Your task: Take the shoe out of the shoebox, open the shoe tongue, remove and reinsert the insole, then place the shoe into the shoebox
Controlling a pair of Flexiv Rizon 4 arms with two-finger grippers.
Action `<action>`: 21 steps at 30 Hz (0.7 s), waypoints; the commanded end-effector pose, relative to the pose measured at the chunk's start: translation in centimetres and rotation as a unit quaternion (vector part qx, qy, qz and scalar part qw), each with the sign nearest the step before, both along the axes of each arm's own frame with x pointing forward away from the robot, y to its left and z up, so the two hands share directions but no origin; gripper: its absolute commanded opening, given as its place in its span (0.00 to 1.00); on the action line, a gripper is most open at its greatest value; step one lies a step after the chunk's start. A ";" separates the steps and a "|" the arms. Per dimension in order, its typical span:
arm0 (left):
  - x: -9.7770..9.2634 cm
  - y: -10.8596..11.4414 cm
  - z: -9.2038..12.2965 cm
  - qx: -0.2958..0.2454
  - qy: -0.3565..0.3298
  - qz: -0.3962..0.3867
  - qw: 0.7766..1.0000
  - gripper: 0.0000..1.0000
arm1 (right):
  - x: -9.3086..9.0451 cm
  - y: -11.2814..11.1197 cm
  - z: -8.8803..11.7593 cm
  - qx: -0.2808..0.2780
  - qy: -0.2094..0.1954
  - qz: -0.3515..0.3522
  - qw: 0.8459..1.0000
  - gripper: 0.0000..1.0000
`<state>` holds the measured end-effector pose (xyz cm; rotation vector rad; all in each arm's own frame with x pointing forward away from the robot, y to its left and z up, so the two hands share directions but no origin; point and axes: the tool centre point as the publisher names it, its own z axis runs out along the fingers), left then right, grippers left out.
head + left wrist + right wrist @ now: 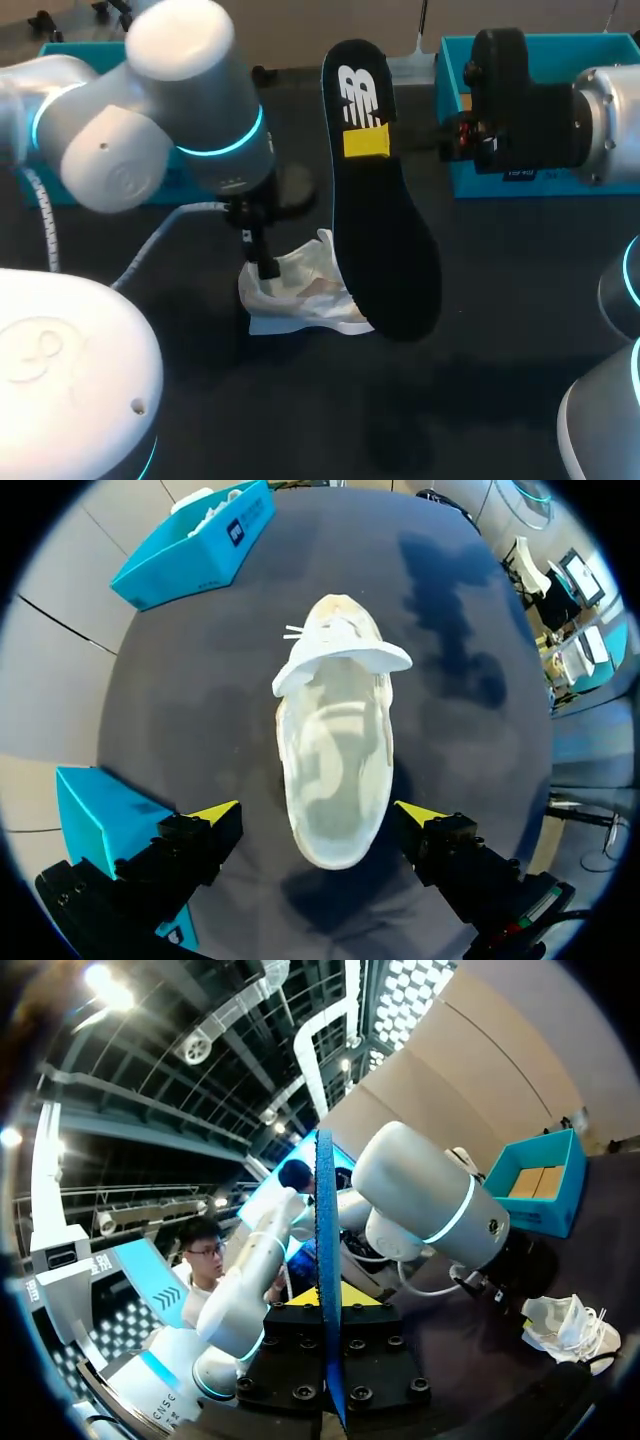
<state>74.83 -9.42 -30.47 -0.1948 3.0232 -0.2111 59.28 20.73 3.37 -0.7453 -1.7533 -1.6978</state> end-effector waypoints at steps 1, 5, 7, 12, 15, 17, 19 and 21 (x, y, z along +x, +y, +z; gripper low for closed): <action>0.1 -0.7 -0.8 0.023 0.002 0.005 1.000 1.00 | 0.1 0.4 -0.1 0.000 0.000 0.000 1.000 0.00; -0.1 -0.5 -0.9 0.028 0.002 0.009 1.000 1.00 | 0.1 0.4 -0.1 0.000 0.000 0.000 1.000 0.00; -0.3 -0.4 -0.8 0.030 0.002 0.012 0.999 1.00 | 0.1 0.4 -0.1 0.000 0.000 0.000 1.000 0.00; -0.5 0.3 -0.2 0.027 -0.001 0.023 0.999 1.00 | 0.1 0.4 -0.1 0.000 0.000 0.000 1.000 0.00; -0.5 0.6 0.1 0.029 -0.003 0.028 0.999 1.00 | 0.1 0.4 -0.1 0.000 0.000 0.000 1.000 0.00; -0.7 0.9 0.3 0.040 -0.006 0.024 0.999 1.00 | 0.1 0.4 -0.1 0.000 0.000 0.000 1.000 0.00; -0.9 1.2 0.3 0.054 -0.004 0.021 0.998 1.00 | 0.1 0.4 -0.1 0.000 0.000 0.000 1.000 0.00; -1.0 1.6 0.3 0.060 -0.003 0.017 0.998 1.00 | 0.1 0.4 -0.1 0.000 0.000 0.000 1.000 0.00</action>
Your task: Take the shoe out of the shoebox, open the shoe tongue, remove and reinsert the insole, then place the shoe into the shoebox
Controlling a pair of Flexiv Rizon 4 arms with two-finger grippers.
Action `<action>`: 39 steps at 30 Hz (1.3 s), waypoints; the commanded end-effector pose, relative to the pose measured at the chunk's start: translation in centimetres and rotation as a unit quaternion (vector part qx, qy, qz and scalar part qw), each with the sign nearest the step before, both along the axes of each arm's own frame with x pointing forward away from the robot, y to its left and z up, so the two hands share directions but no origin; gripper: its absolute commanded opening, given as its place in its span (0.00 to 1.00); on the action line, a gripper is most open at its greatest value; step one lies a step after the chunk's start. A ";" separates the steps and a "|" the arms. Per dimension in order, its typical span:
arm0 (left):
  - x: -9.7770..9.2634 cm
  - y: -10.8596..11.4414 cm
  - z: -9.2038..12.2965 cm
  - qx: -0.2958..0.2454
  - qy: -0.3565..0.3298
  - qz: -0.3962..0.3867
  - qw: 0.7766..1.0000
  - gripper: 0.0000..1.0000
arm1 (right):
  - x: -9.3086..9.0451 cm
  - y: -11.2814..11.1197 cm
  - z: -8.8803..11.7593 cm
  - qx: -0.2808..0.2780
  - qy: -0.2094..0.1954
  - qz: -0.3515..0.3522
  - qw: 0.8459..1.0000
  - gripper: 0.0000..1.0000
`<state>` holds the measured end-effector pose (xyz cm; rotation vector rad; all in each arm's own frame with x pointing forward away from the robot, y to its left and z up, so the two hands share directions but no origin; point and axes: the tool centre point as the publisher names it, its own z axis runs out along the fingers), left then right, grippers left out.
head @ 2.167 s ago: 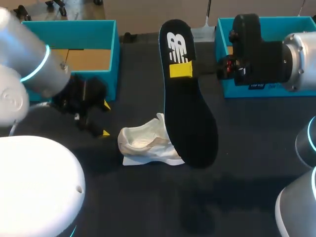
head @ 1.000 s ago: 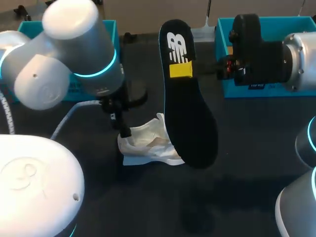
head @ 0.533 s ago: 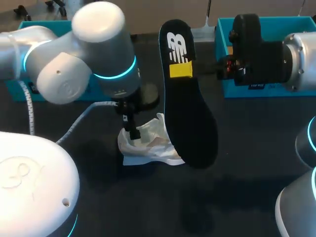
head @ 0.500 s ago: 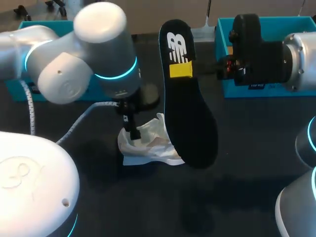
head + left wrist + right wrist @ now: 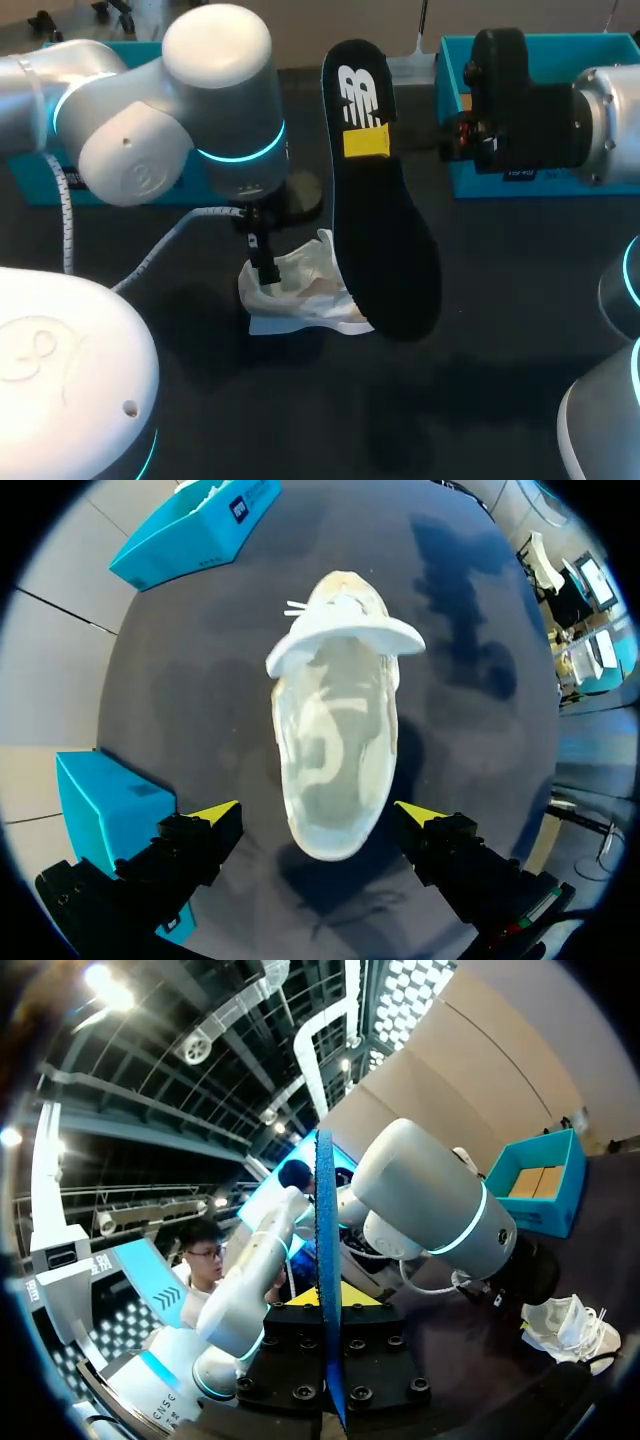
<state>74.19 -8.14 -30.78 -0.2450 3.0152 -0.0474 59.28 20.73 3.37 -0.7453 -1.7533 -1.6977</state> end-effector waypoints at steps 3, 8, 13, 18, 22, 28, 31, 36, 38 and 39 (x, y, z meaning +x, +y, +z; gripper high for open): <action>-0.4 0.6 0.6 0.009 -0.001 -0.007 1.000 1.00 | 0.1 0.4 -0.1 0.000 0.000 0.000 1.000 0.00; -0.4 1.4 0.7 0.012 -0.003 -0.001 1.000 1.00 | 0.1 0.4 -0.1 0.000 0.000 0.000 1.000 0.00; -0.5 1.8 0.8 0.017 -0.006 0.003 1.000 1.00 | 0.1 0.4 -0.1 0.000 0.000 0.000 1.000 0.00; -0.5 1.8 0.8 0.017 -0.006 0.003 1.000 1.00 | 0.1 0.4 -0.1 0.000 0.000 0.000 1.000 0.00; -0.5 1.8 0.8 0.017 -0.006 0.003 1.000 1.00 | 0.1 0.4 -0.1 0.000 0.000 0.000 1.000 0.00; -0.2 1.7 0.9 0.014 -0.010 0.000 1.000 1.00 | 0.1 0.4 -0.1 0.000 0.000 0.000 1.000 0.00; 0.6 1.2 0.6 0.000 -0.004 -0.009 1.000 1.00 | 0.1 0.4 -0.1 0.000 0.000 0.000 1.000 0.00; 1.4 0.3 0.1 -0.001 -0.014 -0.025 1.000 1.00 | 0.1 0.4 -0.1 0.000 0.000 0.000 1.000 0.00; 1.7 0.0 0.0 -0.003 -0.016 -0.028 0.999 1.00 | 0.1 0.4 -0.1 0.000 0.000 0.000 1.000 0.00; 1.9 -0.2 -0.1 -0.007 -0.019 -0.034 0.999 1.00 | 0.1 0.4 -0.1 0.000 0.000 0.000 1.000 0.00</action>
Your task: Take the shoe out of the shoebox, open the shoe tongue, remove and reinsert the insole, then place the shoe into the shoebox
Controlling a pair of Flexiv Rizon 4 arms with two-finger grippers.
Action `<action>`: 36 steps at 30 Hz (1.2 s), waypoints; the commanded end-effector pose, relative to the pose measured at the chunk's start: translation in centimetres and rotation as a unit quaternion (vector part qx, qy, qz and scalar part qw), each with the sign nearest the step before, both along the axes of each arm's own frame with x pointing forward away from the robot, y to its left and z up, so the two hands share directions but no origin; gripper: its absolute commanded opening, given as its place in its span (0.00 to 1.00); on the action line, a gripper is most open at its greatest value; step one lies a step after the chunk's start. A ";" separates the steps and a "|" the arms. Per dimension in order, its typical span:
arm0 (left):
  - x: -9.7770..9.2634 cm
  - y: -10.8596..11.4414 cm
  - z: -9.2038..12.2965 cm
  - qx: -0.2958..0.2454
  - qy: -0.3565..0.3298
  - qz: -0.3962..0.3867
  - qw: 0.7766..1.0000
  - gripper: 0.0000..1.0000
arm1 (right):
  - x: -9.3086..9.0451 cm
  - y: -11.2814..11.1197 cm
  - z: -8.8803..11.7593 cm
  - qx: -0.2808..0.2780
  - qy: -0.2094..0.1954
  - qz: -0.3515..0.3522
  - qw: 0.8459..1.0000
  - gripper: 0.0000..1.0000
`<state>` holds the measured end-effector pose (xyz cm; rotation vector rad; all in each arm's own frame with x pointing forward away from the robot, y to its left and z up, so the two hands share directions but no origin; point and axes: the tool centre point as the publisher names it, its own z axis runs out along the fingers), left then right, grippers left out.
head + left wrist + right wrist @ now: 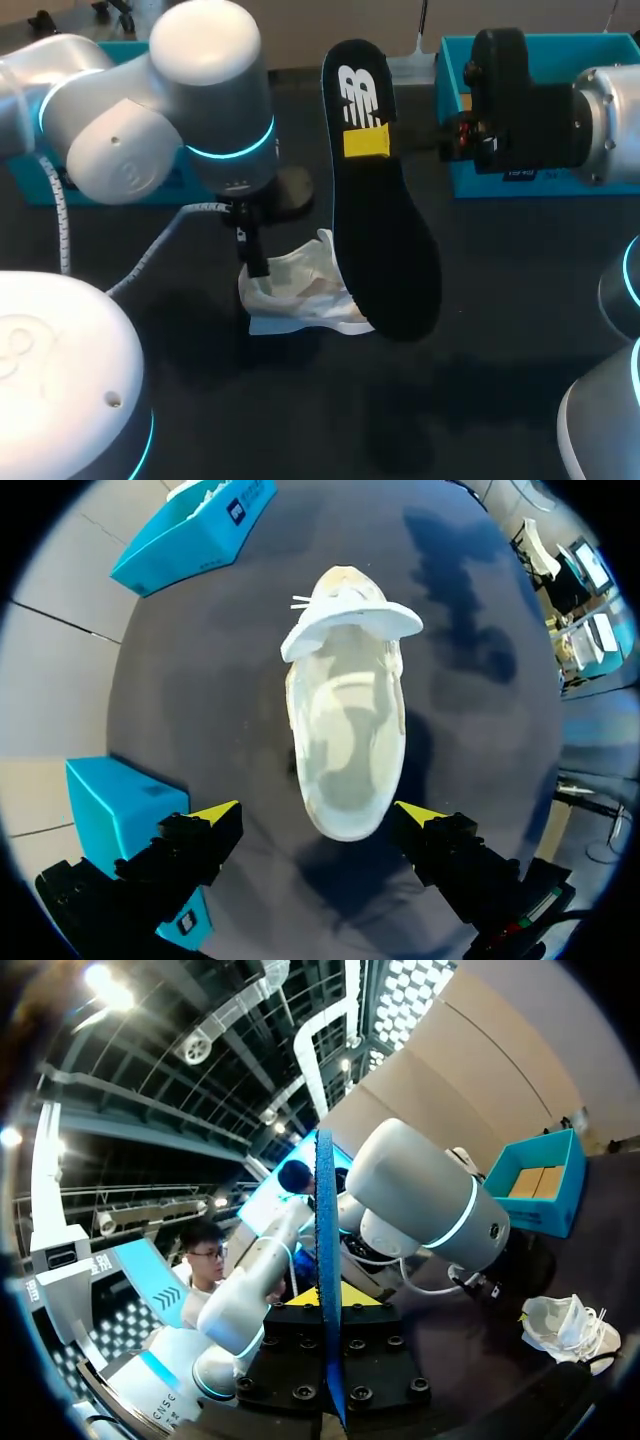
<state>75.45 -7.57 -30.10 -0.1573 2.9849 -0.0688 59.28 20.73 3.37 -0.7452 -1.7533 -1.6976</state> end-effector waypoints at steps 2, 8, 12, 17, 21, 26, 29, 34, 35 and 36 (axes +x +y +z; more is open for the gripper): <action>0.9 -1.1 -1.0 -0.011 0.000 -0.010 1.000 1.00 | 0.1 0.4 -0.1 0.000 0.000 0.000 1.000 0.00; 1.7 -2.7 -1.8 -0.017 -0.002 -0.017 1.000 1.00 | 0.1 0.4 -0.1 0.000 0.000 0.000 1.000 0.00; 2.3 -3.6 -2.3 -0.032 0.000 -0.010 0.999 1.00 | 0.1 0.4 -0.1 0.000 0.000 0.000 1.000 0.00; 2.9 -4.5 -3.2 -0.051 -0.007 -0.006 0.999 1.00 | 0.1 0.4 -0.1 0.000 0.000 0.000 1.000 0.00; 2.7 -5.5 -4.4 -0.054 -0.009 -0.017 0.998 0.97 | 0.1 0.4 -0.1 0.000 0.000 0.000 1.000 0.00; 2.8 -7.1 -5.4 -0.061 -0.003 -0.031 0.998 0.88 | 0.1 0.4 -0.1 0.000 0.000 0.000 1.000 0.00; 3.0 -7.8 -5.9 -0.061 -0.012 -0.020 0.998 0.62 | 0.1 0.4 -0.1 0.000 0.000 0.000 1.000 0.00; 3.2 -8.3 -6.8 -0.065 0.004 -0.026 0.998 0.59 | 0.1 0.4 -0.1 0.000 0.000 0.000 1.000 0.00; 3.2 -8.3 -6.9 -0.065 0.007 -0.028 0.997 0.59 | 0.1 0.4 -0.1 0.000 0.000 0.000 1.000 0.00; 3.2 -8.3 -7.1 -0.066 0.010 -0.026 0.997 0.58 | 0.1 0.4 -0.1 0.000 0.000 0.000 1.000 0.00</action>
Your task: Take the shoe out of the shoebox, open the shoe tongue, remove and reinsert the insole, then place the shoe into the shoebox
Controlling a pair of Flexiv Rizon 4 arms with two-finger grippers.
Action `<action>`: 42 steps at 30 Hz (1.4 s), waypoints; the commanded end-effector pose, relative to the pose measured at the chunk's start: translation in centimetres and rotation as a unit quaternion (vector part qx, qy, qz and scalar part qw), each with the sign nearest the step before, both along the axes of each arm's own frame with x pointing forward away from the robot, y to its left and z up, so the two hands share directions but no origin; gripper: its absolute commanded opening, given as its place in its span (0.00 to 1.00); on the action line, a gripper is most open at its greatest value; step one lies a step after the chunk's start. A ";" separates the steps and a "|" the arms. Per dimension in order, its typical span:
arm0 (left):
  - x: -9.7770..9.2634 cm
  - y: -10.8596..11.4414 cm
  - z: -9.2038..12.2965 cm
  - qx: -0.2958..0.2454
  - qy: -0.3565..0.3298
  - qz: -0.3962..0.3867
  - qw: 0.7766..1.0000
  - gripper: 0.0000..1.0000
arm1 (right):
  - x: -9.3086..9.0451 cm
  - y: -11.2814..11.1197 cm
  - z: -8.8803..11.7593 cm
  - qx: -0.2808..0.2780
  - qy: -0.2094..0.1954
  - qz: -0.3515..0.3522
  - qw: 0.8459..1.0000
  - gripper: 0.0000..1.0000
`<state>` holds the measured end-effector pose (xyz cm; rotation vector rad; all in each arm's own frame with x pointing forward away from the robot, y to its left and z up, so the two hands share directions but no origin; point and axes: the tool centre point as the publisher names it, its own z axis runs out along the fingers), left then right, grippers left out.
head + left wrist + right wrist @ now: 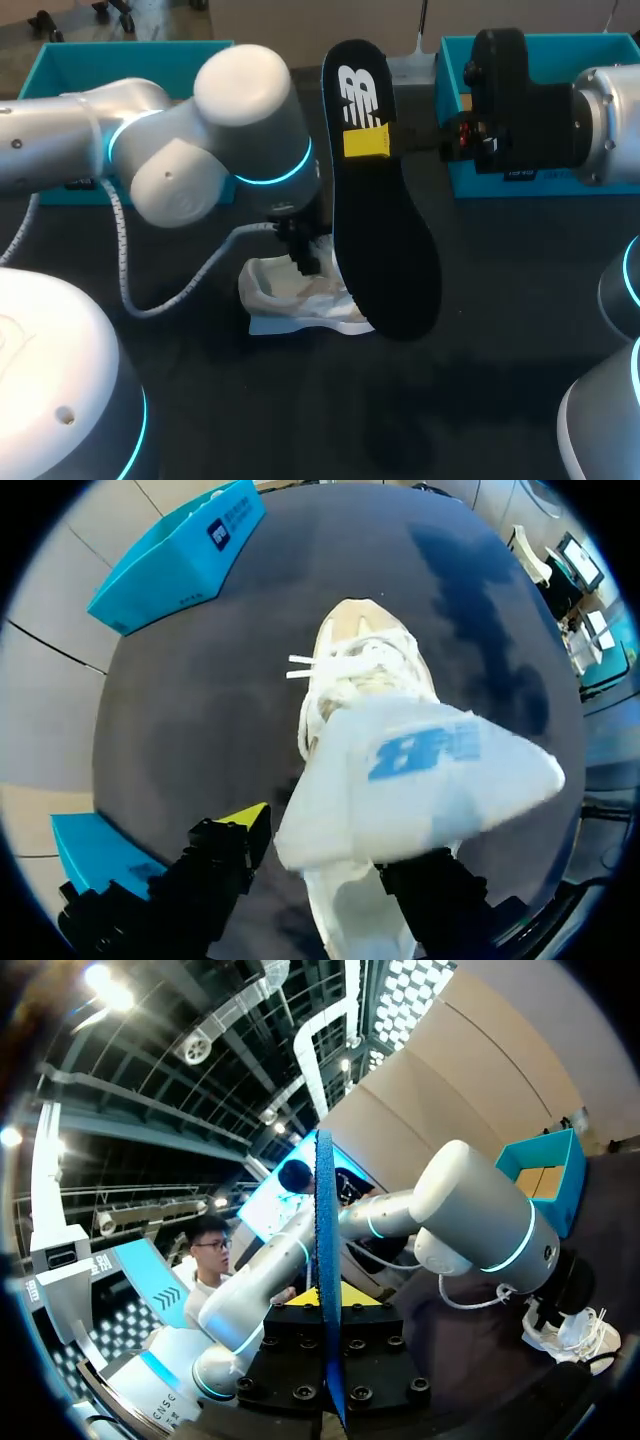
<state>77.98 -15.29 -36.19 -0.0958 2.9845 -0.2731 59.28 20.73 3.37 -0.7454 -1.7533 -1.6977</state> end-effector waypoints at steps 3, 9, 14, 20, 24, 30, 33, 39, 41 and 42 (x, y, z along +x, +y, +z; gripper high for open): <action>0.4 -0.6 -1.5 0.000 0.015 -0.001 1.000 0.59 | 0.1 0.4 -0.1 0.000 0.000 0.000 1.000 0.00; 0.2 -0.7 -2.2 -0.002 0.023 0.003 1.000 0.65 | 0.1 0.4 -0.1 0.000 0.000 0.000 1.000 0.00; 0.3 -0.4 -3.1 0.009 0.031 0.006 0.999 0.59 | 0.1 0.4 -0.1 0.000 0.000 0.000 1.000 0.00; 0.1 -0.9 -4.1 0.010 0.047 0.006 0.999 0.42 | 0.1 0.4 -0.1 0.000 0.000 0.000 1.000 0.00; -0.3 -1.1 -4.2 0.008 0.050 0.005 0.999 0.33 | 0.1 0.4 -0.1 0.000 0.000 0.000 1.000 0.00; -0.7 -0.7 -3.4 0.007 0.051 0.007 0.999 0.00 | 0.1 0.4 -0.1 0.000 0.000 0.000 1.000 0.00; -0.7 -0.5 -3.3 0.006 0.054 0.000 0.999 0.00 | 0.1 0.4 -0.1 0.000 0.000 0.000 1.000 0.00; -0.4 -0.1 -2.3 -0.006 0.073 -0.045 0.996 0.00 | 0.1 0.4 -0.1 0.000 0.000 0.000 1.000 0.00; 0.0 0.1 -1.4 -0.015 0.085 -0.071 0.994 0.00 | 0.1 0.4 -0.1 0.000 0.000 0.000 1.000 0.00; 0.2 0.2 -1.2 -0.015 0.085 -0.074 0.994 0.00 | 0.1 0.4 -0.1 0.000 0.000 0.000 1.000 0.00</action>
